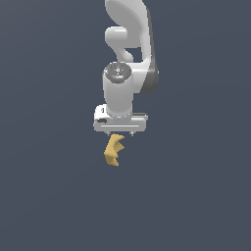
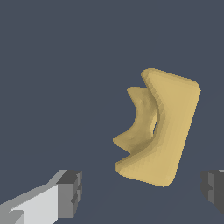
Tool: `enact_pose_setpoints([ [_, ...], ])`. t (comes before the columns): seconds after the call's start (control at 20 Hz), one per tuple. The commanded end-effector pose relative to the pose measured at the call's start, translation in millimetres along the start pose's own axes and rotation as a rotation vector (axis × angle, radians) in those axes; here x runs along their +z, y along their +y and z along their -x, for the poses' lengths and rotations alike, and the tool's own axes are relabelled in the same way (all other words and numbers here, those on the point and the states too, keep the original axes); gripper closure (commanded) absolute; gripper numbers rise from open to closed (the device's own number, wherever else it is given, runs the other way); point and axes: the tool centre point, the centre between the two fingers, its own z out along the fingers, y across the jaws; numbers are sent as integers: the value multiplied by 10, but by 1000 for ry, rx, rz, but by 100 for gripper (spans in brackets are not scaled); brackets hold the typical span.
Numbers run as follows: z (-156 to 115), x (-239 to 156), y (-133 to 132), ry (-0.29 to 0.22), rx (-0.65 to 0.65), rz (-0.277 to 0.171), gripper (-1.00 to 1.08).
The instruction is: Pick up the object and move it to a goal position.
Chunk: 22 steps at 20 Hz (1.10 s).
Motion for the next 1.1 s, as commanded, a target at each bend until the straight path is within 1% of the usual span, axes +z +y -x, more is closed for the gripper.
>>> enact_pose_setpoints([
  [0.0, 0, 0, 0, 0, 0, 0, -92],
  [0.15, -1, -10, -35, 0, -5, 0, -92],
  [0.5, -3, -74, -240, 0, -32, -2, -92],
  [0.8, -6, -70, -231, 1, -29, -2, -92],
  [1.05, -51, -42, -162, 5, 17, -5, -92],
])
